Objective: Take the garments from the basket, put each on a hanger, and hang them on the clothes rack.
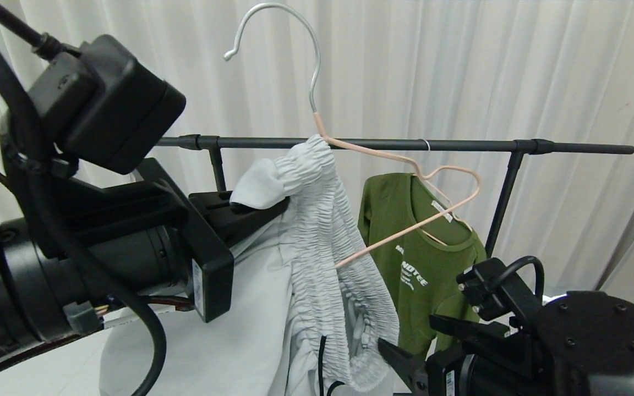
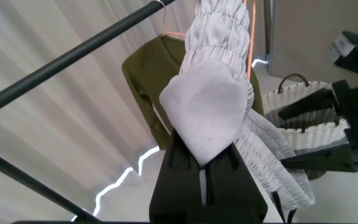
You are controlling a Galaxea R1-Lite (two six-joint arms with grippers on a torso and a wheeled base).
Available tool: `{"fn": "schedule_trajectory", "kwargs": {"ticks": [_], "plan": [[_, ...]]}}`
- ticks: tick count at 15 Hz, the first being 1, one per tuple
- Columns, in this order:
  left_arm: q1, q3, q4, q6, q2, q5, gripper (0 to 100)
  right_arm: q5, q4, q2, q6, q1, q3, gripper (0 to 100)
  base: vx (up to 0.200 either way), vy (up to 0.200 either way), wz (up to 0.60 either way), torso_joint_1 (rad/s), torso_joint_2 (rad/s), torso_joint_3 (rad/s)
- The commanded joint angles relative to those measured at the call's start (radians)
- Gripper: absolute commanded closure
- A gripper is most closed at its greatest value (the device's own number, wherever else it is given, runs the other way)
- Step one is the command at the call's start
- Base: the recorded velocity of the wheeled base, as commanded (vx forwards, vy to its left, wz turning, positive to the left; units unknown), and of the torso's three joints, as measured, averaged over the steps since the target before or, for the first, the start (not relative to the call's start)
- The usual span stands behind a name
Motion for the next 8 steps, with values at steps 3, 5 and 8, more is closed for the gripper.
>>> {"fn": "schedule_trajectory", "kwargs": {"ticks": [3, 5, 8], "plan": [[0.0, -0.003, -0.001, 0.0, -0.001, 0.0, 100, -0.001, -0.002, 0.007, -0.002, -0.005, -0.001, 100, 0.0, 0.0, 0.0, 0.0, 0.0, 0.0], [0.0, -0.001, -0.001, 0.0, 0.0, -0.001, 100, -0.003, 0.0, 0.001, -0.002, -0.016, 0.002, 100, 0.0, 0.0, 0.0, 0.0, 0.0, 0.0], [0.0, 0.034, -0.001, 0.002, -0.004, -0.001, 100, -0.001, 0.0, -0.017, -0.046, -0.143, 0.003, 100, 0.0, 0.0, 0.0, 0.0, 0.0, 0.0]]}}
